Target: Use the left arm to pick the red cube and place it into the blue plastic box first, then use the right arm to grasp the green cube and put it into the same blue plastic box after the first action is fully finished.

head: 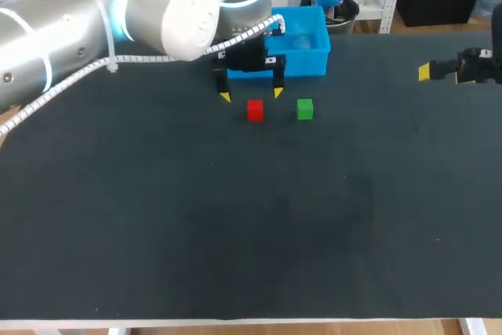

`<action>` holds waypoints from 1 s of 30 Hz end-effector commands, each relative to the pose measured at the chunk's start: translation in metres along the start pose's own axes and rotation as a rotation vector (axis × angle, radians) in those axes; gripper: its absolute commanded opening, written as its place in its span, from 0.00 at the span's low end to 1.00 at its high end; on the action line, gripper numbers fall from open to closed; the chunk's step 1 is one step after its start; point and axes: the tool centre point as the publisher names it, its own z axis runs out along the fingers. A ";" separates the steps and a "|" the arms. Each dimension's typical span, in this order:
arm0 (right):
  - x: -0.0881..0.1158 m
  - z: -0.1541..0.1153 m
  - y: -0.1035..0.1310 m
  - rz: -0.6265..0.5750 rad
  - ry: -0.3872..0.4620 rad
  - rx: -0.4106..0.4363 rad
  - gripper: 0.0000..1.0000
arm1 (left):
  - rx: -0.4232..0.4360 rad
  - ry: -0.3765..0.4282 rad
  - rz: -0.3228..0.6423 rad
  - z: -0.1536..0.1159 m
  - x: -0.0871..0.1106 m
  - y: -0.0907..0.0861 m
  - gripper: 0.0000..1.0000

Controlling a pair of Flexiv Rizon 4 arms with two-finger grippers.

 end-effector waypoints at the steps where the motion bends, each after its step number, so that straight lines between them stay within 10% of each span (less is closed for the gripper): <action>1: 0.000 0.000 0.000 0.000 0.001 0.002 1.00 | -0.006 0.006 0.001 0.008 -0.001 -0.005 1.00; 30: 0.000 0.000 0.000 0.000 0.001 0.002 1.00 | -0.058 0.058 -0.011 0.046 0.011 -0.001 1.00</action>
